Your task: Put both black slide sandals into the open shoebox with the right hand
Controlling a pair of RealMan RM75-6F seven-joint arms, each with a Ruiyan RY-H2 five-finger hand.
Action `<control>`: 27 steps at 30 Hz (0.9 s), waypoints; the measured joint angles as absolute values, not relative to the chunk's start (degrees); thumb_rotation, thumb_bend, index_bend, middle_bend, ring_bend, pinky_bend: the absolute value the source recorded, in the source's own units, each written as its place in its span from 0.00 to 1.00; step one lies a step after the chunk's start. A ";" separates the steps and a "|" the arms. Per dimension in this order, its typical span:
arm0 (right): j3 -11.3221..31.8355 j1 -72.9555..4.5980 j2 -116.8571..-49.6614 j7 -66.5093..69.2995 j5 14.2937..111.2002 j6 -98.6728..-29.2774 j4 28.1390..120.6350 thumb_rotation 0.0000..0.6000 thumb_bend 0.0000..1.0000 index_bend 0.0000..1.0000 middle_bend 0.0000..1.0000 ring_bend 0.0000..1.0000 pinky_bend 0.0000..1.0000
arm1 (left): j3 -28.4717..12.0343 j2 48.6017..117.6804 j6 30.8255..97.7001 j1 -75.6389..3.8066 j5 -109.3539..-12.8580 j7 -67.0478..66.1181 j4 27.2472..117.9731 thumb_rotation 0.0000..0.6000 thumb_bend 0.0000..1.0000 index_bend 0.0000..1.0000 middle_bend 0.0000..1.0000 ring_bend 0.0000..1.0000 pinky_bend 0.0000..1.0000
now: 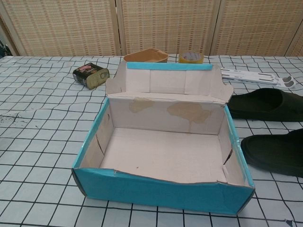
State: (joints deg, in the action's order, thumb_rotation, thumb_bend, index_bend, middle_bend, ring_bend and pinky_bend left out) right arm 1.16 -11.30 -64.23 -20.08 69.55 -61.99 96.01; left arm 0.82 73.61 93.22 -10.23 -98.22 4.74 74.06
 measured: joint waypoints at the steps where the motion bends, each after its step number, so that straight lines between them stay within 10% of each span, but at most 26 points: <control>1: 1.21 -11.57 -64.34 -19.21 69.61 -61.57 95.36 1.00 0.07 0.07 0.15 0.06 0.14 | 0.78 73.62 93.06 -10.27 -98.11 4.89 74.04 1.00 0.40 0.00 0.00 0.06 0.30; 27: -1.09 -14.76 -65.97 -9.75 73.72 -56.25 89.52 1.00 0.06 0.00 0.10 0.00 0.07 | 0.75 73.46 92.30 -10.39 -97.92 5.12 74.17 1.00 0.40 0.02 0.01 0.06 0.30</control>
